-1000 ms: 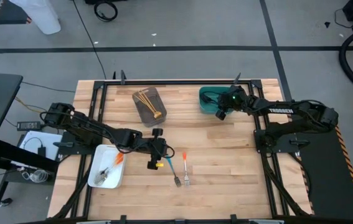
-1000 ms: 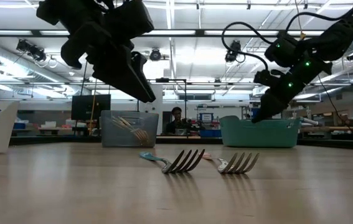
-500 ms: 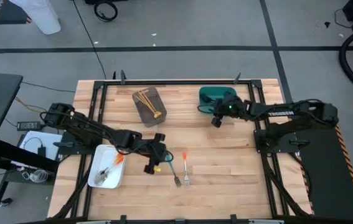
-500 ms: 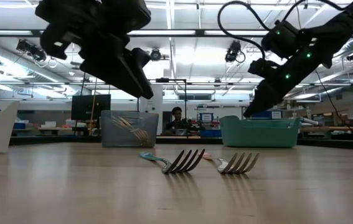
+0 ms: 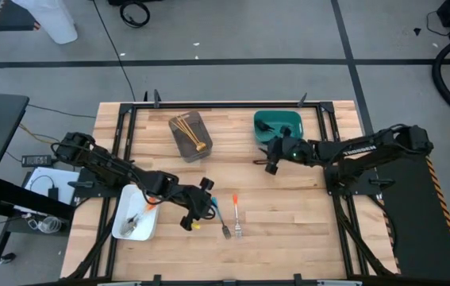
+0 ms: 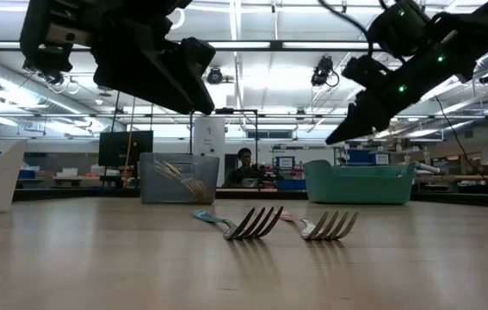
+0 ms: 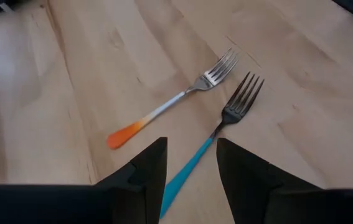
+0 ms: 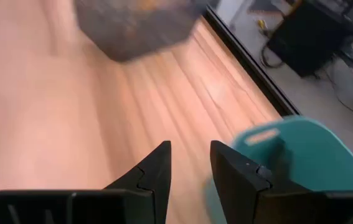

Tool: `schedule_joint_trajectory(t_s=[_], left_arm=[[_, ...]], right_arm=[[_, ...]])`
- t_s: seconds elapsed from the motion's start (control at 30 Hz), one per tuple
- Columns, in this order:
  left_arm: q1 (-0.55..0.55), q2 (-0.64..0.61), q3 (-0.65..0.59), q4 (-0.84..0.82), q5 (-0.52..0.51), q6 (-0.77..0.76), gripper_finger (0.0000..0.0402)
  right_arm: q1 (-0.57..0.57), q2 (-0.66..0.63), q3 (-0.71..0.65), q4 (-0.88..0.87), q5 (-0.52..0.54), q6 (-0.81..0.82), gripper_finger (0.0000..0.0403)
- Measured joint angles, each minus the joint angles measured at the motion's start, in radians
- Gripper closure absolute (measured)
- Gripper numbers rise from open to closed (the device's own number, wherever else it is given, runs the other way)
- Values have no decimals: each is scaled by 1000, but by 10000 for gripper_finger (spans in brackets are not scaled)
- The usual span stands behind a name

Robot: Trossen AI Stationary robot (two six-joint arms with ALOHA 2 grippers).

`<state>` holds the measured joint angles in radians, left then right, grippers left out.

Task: Sort silverware by color (type)
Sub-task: Put the blue fork into the green bin

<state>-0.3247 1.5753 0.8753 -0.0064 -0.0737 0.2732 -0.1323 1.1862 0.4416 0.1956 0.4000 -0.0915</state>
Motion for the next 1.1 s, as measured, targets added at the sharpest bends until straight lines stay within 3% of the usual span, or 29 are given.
schedule_joint_trajectory(t_s=[0.5, 0.67, 1.1], left_arm=[[2, 68, 3, 58, 54, -53, 253], [0, 69, 3, 56, 57, -84, 253], [-34, 69, 57, 41, 54, -98, 253]], right_arm=[[239, 0, 1, 78, 4, 209, 281], [320, 2, 1, 82, 80, 278, 281], [469, 176, 1, 359, 134, 331, 281]])
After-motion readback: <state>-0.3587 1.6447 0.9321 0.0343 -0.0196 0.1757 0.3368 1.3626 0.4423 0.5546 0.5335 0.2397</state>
